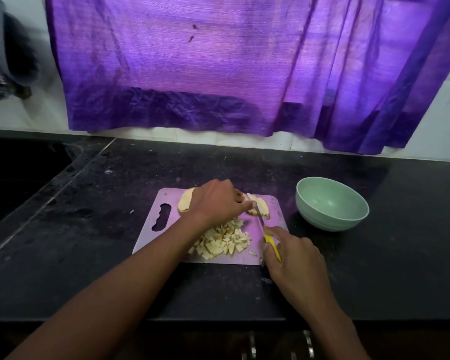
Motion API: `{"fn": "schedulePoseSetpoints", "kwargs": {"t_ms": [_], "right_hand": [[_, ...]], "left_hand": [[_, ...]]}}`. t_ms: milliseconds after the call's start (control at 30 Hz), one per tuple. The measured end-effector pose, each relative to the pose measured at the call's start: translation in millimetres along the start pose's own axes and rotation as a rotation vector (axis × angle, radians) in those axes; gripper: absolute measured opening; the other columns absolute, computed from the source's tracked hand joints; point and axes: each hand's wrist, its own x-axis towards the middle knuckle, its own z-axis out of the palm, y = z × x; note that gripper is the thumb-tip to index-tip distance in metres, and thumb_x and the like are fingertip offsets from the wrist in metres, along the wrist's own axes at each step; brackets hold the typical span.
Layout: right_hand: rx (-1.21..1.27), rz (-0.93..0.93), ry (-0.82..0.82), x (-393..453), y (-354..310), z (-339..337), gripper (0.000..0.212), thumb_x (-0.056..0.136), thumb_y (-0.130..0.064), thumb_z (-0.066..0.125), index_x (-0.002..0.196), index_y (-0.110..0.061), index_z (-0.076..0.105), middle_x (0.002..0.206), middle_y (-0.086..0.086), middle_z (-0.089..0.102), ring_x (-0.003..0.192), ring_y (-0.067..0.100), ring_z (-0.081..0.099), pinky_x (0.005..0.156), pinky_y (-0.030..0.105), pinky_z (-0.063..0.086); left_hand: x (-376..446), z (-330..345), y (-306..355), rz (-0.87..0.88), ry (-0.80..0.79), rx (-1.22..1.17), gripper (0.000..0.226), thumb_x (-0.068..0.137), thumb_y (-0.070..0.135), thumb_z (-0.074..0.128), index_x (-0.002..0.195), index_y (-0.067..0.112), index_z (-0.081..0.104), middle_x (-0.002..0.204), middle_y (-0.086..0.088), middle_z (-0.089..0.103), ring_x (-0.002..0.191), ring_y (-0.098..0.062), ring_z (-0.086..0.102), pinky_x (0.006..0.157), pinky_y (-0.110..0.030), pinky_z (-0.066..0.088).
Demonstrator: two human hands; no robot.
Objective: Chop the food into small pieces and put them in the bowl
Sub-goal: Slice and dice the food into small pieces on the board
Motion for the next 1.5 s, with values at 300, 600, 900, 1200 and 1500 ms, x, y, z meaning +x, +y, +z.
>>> {"fn": "schedulePoseSetpoints", "kwargs": {"t_ms": [300, 600, 900, 1200, 1500], "right_hand": [[0.049, 0.006, 0.013, -1.2, -0.9, -1.2, 0.046, 0.097, -0.052, 0.047, 0.140, -0.040, 0.056, 0.073, -0.006, 0.058, 0.076, 0.018, 0.058, 0.066, 0.035, 0.047], [0.112, 0.011, 0.057, -10.1, -3.1, -10.6, 0.039, 0.098, -0.043, 0.056, 0.136, -0.038, 0.064, 0.082, -0.006, 0.068, 0.079, 0.015, 0.057, 0.069, 0.037, 0.051], [0.125, 0.026, 0.067, -8.3, -4.4, -9.6, 0.053, 0.090, -0.052, 0.042, 0.137, -0.039, 0.062, 0.072, -0.004, 0.065, 0.075, 0.022, 0.059, 0.071, 0.042, 0.054], [0.113, 0.017, 0.058, -0.7, -8.0, -6.7, 0.048, 0.093, -0.050, 0.048, 0.137, -0.036, 0.064, 0.074, -0.002, 0.064, 0.072, 0.020, 0.059, 0.069, 0.040, 0.054], [0.087, 0.011, 0.026, -7.9, -3.1, -7.0, 0.052, 0.093, -0.055, 0.043, 0.138, -0.038, 0.061, 0.077, -0.003, 0.067, 0.073, 0.019, 0.062, 0.067, 0.039, 0.054]], "left_hand": [[-7.1, -10.3, 13.1, -0.008, -0.026, -0.011, 0.049, 0.088, 0.069, 0.073, 0.121, 0.034, 0.080, 0.088, 0.008, 0.078, 0.070, -0.012, 0.064, 0.072, -0.034, 0.061], [-6.3, -8.4, 9.3, 0.048, -0.023, -0.098, 0.036, 0.090, 0.063, 0.075, 0.123, 0.048, 0.076, 0.118, 0.014, 0.079, 0.085, -0.010, 0.067, 0.072, -0.031, 0.054], [-1.7, -8.1, 0.6, 0.046, -0.076, -0.192, 0.027, 0.087, 0.059, 0.078, 0.112, 0.050, 0.080, 0.104, 0.021, 0.080, 0.074, -0.004, 0.066, 0.064, -0.026, 0.056], [-3.9, -8.6, -0.2, 0.082, -0.025, -0.167, 0.033, 0.089, 0.058, 0.077, 0.119, 0.045, 0.080, 0.106, 0.016, 0.080, 0.069, -0.005, 0.062, 0.058, -0.025, 0.044], [-1.1, -5.9, 0.0, 0.062, -0.056, -0.150, 0.041, 0.087, 0.060, 0.078, 0.122, 0.040, 0.079, 0.120, 0.021, 0.077, 0.088, -0.007, 0.069, 0.074, -0.029, 0.060]]}}
